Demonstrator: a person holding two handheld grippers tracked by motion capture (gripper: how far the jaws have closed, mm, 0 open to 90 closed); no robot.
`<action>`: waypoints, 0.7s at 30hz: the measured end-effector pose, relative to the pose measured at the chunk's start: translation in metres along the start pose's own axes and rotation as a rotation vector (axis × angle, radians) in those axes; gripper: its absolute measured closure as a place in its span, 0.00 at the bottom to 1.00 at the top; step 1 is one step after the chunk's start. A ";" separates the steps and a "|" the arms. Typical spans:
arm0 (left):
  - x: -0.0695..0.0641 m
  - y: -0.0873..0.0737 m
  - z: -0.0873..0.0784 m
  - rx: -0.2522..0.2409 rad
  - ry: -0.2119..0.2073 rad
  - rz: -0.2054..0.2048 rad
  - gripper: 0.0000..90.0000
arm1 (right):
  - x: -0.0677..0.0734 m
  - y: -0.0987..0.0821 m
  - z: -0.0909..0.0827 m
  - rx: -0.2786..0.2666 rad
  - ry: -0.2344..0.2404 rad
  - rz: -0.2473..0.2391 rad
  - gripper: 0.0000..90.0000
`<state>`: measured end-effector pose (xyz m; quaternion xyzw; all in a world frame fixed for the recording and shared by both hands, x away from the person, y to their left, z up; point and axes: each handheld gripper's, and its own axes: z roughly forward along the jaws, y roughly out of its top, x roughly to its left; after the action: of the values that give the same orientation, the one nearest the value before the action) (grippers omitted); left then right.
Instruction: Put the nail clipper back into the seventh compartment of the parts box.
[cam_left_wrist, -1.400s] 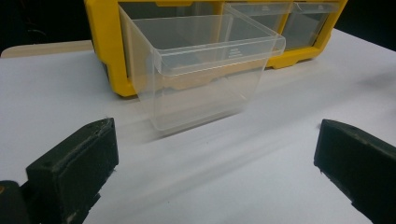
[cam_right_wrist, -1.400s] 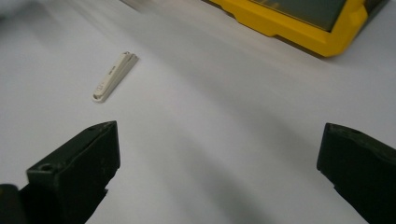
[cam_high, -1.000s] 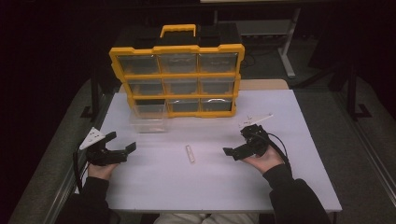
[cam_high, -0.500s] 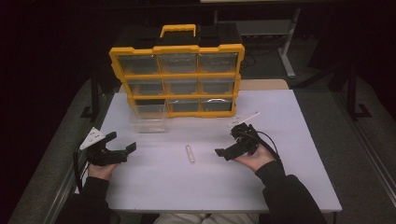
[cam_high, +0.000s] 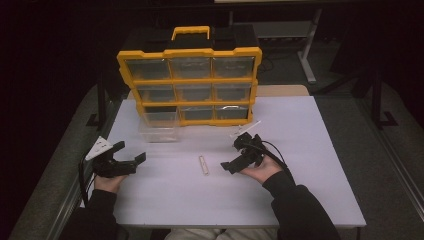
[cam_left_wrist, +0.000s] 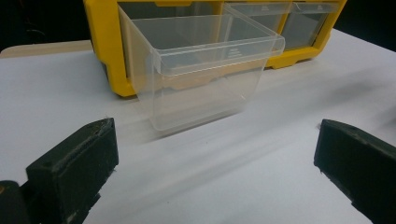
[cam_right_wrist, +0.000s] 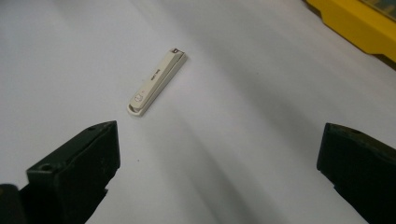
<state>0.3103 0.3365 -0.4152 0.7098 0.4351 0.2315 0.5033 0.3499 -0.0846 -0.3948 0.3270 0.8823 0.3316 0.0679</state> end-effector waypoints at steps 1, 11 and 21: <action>0.000 0.000 0.000 0.000 0.000 0.000 0.00 | 0.000 0.000 0.000 0.000 0.000 0.000 0.00; 0.000 0.000 0.000 0.003 -0.001 -0.002 0.00 | 0.006 0.007 0.010 0.019 0.015 0.009 0.00; 0.000 0.000 0.001 0.006 -0.001 -0.002 0.00 | 0.012 0.013 0.027 0.056 0.025 0.006 0.00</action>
<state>0.3107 0.3362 -0.4157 0.7110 0.4360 0.2295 0.5017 0.3561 -0.0555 -0.4062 0.3271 0.8911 0.3112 0.0465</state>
